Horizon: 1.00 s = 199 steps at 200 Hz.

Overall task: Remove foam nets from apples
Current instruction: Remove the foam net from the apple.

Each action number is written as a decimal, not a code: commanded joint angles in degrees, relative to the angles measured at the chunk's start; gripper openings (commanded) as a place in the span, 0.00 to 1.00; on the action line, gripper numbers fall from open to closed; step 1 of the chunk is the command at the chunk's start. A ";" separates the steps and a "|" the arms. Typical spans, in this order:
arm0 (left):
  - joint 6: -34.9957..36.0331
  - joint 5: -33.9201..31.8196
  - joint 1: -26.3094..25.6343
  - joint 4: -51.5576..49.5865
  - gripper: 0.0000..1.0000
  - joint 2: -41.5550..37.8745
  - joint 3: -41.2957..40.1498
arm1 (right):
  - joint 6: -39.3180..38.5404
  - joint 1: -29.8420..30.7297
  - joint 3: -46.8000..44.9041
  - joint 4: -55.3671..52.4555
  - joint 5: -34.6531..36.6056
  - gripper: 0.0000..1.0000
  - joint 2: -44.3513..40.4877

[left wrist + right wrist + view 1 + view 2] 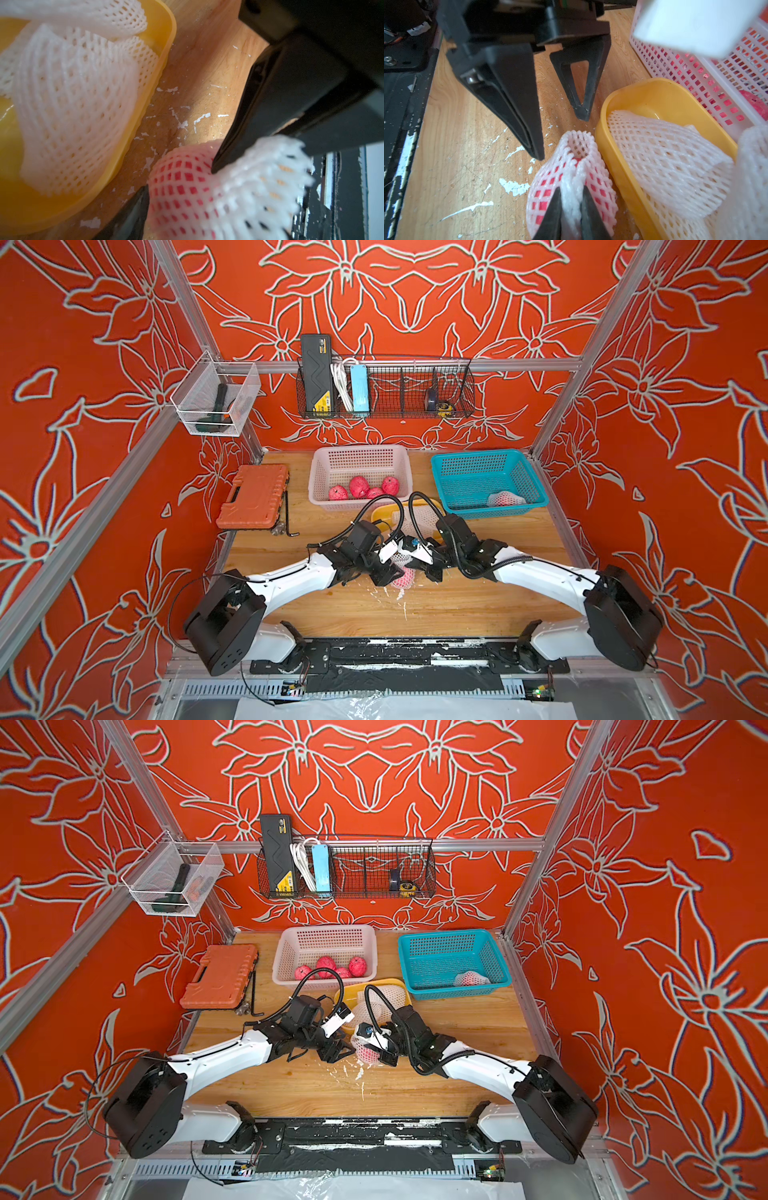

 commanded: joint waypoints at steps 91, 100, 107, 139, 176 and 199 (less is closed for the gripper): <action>2.35 7.01 -2.54 2.10 0.39 3.54 3.30 | -0.70 -0.32 0.77 0.15 -2.77 0.17 -0.94; 2.40 7.11 -2.65 1.70 0.34 3.46 3.51 | -0.49 -0.32 0.74 0.38 -2.68 0.18 -1.03; 2.41 7.30 -2.76 1.34 0.29 3.37 3.65 | -0.49 -0.31 0.76 0.40 -2.49 0.18 -1.14; 2.29 7.68 -2.83 -0.59 0.13 2.15 4.71 | -1.07 -0.46 0.02 -1.31 0.90 0.30 -2.36; 1.86 8.76 -2.93 -1.01 0.06 -0.88 4.41 | -1.76 -1.00 -1.88 -2.16 2.92 0.57 -4.58; 1.87 9.13 -3.10 -1.40 0.04 -1.81 4.34 | -1.72 -1.37 -0.82 -3.65 1.38 0.60 -3.34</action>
